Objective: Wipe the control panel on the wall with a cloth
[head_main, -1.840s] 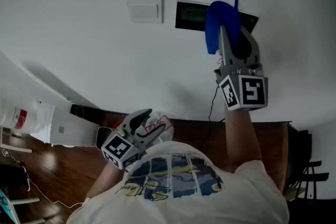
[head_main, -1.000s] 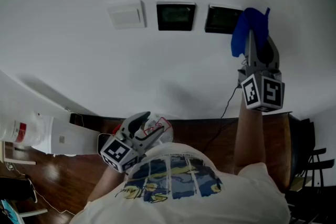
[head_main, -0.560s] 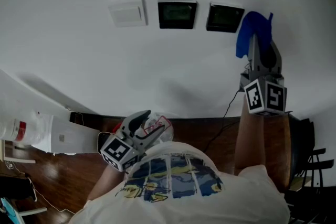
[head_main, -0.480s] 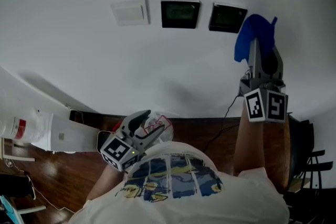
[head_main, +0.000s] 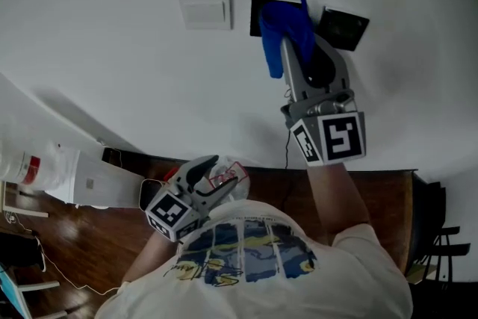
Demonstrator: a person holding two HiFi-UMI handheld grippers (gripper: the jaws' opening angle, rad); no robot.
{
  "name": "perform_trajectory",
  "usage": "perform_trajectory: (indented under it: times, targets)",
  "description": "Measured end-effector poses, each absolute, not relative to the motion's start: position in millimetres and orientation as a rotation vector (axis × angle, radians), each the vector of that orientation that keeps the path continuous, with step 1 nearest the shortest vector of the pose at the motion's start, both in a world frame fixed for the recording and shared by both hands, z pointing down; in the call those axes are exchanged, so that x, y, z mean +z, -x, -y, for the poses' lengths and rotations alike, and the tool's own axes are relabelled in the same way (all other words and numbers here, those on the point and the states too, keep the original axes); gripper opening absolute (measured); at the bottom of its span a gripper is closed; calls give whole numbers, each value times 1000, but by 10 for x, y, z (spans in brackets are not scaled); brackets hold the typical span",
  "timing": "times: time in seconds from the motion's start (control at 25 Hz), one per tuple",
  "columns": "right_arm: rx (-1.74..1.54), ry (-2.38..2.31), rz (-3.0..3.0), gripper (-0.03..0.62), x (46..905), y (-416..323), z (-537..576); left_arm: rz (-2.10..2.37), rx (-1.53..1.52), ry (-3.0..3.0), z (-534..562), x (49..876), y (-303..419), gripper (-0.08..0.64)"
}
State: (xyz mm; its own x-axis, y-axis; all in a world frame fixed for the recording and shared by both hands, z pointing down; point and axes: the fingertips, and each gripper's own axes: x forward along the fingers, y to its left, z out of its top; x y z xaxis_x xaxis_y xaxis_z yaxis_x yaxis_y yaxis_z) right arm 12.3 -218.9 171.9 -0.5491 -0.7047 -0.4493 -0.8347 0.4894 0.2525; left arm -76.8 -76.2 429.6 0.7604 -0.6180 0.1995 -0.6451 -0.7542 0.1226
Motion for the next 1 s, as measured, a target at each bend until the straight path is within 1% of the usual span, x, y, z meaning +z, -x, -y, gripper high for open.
perform_trajectory:
  times: [0.16,0.32,1.0]
  targets:
    - [640,1297,-2486,97,1749,164,2400,1044,187,-2746,752,4266,846,242]
    - [653,1320,-2476,97,1778,168,2481,1057,181,-2733,736,4281,903,242]
    - [647,1540,-2346,97,1750,-748,2444,966,198,-2779,818,4275,708,242]
